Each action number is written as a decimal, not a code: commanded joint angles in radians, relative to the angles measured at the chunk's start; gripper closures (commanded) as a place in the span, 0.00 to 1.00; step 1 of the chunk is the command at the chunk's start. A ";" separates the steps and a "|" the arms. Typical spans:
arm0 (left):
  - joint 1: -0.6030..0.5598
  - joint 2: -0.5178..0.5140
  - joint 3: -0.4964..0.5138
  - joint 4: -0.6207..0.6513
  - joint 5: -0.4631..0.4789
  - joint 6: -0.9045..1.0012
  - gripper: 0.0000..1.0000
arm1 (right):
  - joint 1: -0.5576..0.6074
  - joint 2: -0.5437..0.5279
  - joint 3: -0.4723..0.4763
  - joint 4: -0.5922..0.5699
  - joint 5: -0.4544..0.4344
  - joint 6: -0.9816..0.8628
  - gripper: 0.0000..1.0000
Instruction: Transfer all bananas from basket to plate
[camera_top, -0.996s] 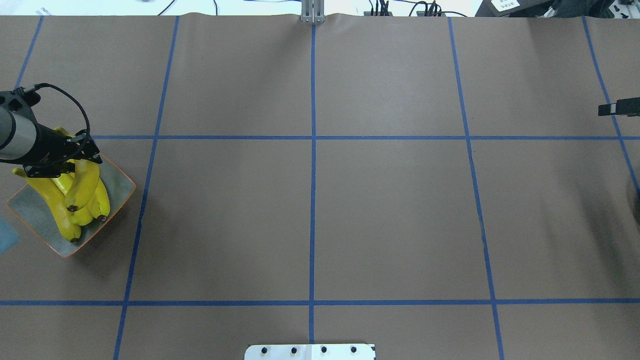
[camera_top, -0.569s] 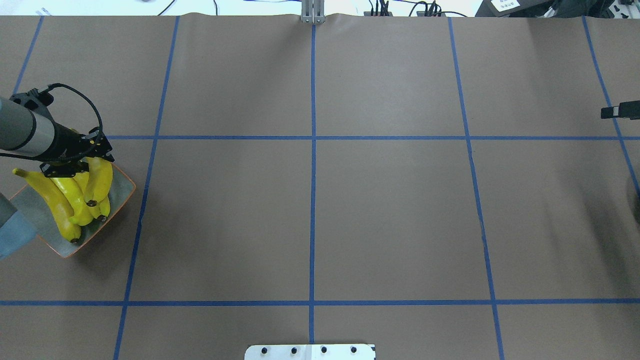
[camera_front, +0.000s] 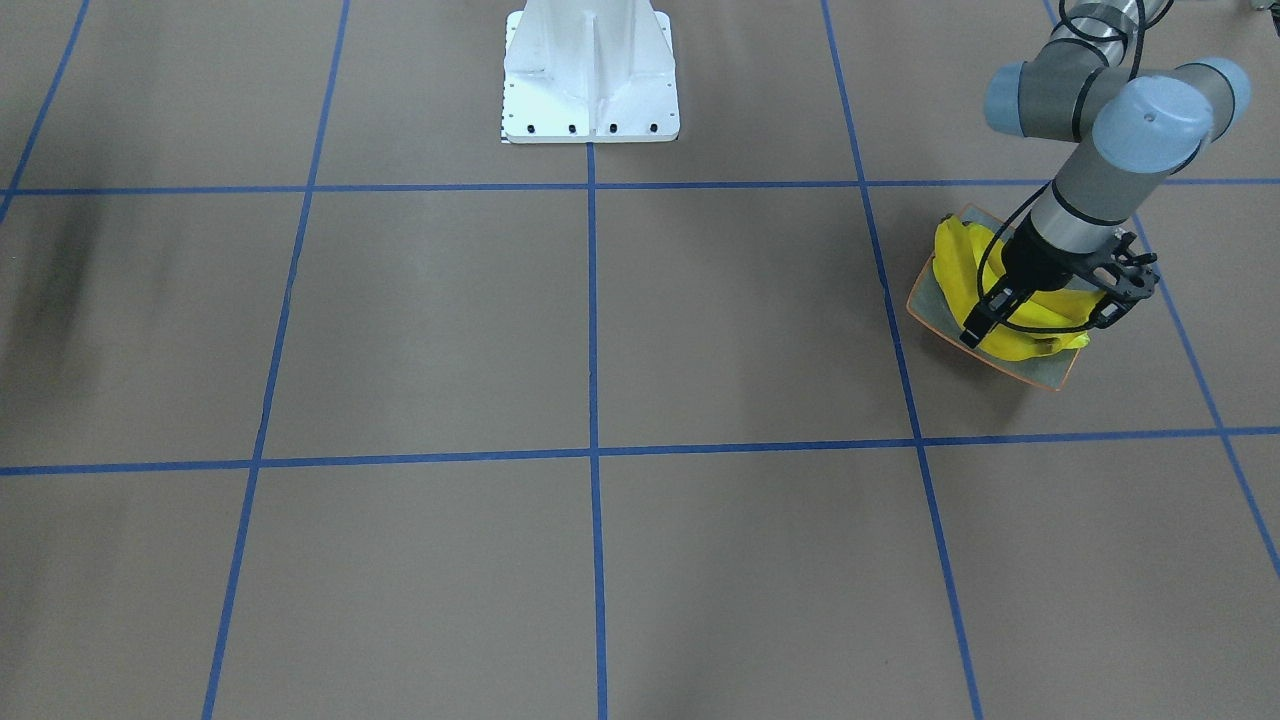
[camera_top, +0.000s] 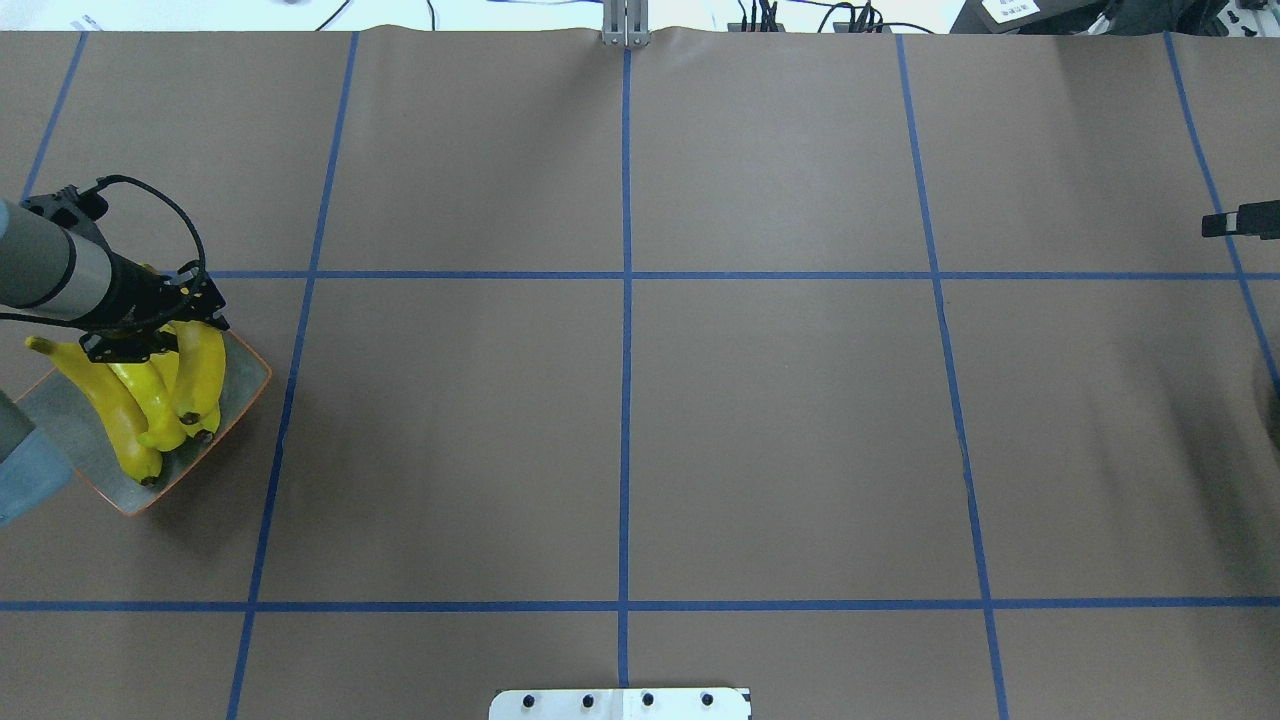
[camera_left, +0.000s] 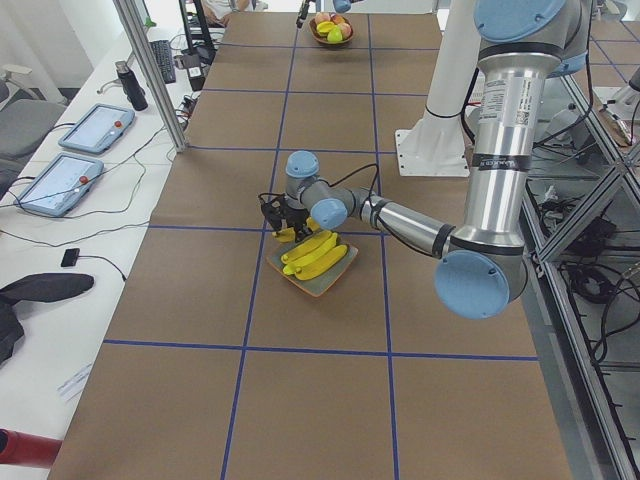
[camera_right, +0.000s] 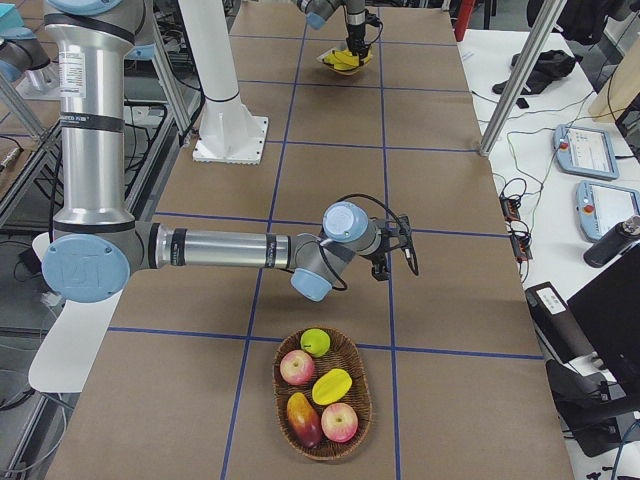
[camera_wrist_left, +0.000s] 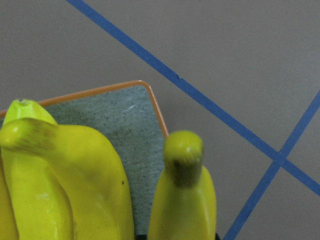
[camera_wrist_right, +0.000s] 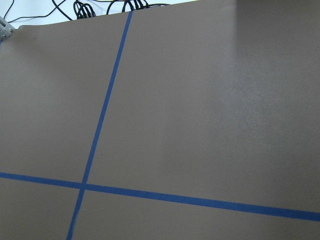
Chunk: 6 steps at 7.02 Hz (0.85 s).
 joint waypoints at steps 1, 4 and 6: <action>0.003 0.013 0.004 -0.001 0.012 0.007 0.00 | 0.000 0.001 0.000 -0.002 0.003 0.001 0.00; -0.009 0.039 -0.072 0.002 -0.006 0.086 0.00 | 0.035 0.006 0.000 -0.032 0.043 -0.002 0.00; -0.089 0.143 -0.168 0.000 -0.026 0.393 0.00 | 0.089 0.009 0.001 -0.081 0.066 -0.018 0.00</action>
